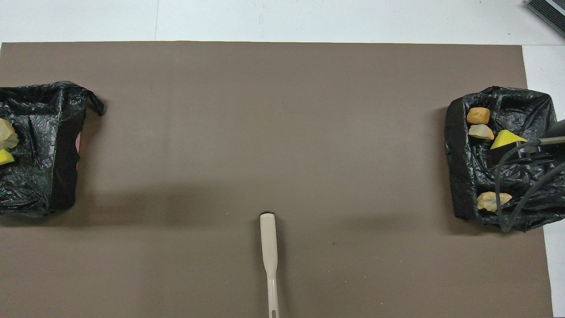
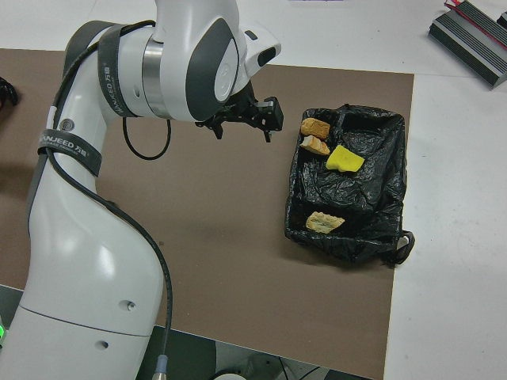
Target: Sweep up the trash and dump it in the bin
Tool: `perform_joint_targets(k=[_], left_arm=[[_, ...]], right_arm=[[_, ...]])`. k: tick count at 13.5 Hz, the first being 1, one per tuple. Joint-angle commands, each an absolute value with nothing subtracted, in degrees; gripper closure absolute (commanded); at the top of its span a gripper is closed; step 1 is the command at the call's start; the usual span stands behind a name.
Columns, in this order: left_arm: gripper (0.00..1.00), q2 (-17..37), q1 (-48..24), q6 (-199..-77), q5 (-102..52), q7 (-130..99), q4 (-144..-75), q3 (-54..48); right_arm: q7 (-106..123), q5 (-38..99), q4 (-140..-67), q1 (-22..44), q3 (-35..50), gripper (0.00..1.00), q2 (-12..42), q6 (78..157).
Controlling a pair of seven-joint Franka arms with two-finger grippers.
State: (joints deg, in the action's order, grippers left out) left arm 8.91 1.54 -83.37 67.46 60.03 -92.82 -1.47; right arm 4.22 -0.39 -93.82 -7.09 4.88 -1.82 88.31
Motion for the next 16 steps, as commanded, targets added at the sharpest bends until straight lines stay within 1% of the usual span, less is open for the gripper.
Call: perform_joint_targets(k=[1, 5, 6, 7, 12, 14, 16], left_arm=[[1.0, 9.8, 0.2, -80.2, 66.2, 66.6, -87.2, -1.0], [1.0, 10.0, 0.2, -80.2, 66.6, 72.2, -84.5, -0.8], [1.0, 10.0, 0.3, -80.2, 65.8, 73.3, -82.6, -1.0], [1.0, 9.8, 0.4, -79.8, 63.5, 73.2, -82.2, -0.9], [1.0, 8.4, 1.0, -77.6, 43.6, 70.8, -79.7, 2.4], [1.0, 6.8, 0.9, -76.0, 36.4, 63.7, -79.8, 2.3], [1.0, 6.6, 0.8, -74.7, 28.5, 53.2, -79.9, 2.3]], right_arm=[[3.3, -0.3, -93.5, -7.7, 5.5, 0.0, -2.0, 87.8], [3.3, -0.3, -93.5, -7.7, 5.5, 0.0, -2.0, 87.9], [3.3, -0.3, -93.5, -7.7, 5.5, 0.0, -2.0, 87.8], [3.3, -0.3, -93.5, -7.7, 5.5, 0.0, -2.0, 87.9], [3.3, -0.3, -93.5, -7.7, 5.5, 0.0, -2.0, 87.9], [3.3, -0.3, -93.5, -7.7, 5.5, 0.0, -2.0, 87.8], [3.3, -0.3, -93.5, -7.7, 5.5, 0.0, -2.0, 87.8]])
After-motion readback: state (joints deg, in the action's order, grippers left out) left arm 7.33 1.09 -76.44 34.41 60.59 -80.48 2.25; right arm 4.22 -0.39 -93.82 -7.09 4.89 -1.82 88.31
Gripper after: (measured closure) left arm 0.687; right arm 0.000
